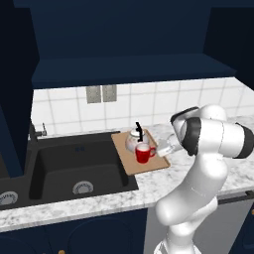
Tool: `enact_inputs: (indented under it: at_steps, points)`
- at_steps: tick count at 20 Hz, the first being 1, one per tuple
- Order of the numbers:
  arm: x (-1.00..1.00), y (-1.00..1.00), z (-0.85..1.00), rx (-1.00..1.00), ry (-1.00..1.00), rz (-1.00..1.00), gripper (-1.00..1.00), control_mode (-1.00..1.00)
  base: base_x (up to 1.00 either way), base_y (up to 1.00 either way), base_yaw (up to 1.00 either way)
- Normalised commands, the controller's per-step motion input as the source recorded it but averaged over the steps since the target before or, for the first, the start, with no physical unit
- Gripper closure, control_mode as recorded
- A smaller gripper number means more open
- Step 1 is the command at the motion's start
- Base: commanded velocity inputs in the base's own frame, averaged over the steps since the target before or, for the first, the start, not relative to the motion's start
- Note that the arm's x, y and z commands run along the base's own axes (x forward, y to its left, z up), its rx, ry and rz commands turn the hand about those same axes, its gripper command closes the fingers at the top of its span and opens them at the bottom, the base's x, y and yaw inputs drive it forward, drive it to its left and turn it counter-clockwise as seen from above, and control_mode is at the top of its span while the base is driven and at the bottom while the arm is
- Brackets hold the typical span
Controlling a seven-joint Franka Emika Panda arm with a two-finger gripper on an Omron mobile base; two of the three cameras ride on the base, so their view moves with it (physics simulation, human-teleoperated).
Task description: Pick the kettle from the counter and place it on the tray. Then pick the mug from the cabinet and place it on the tray. Then close the cabinet doors.
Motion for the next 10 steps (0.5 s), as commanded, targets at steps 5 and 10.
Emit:
enact_inputs:
  at_steps: [5, 10]
  points:
    - [-0.25, -0.05, -0.13, 0.00, 0.00, 0.04, -1.00, -1.00, 0.00, 0.00, 0.00]
    - [-0.28, -0.11, 0.09, 0.00, -0.05, 0.00, -1.00, -1.00, 0.00, 0.00, 0.00]
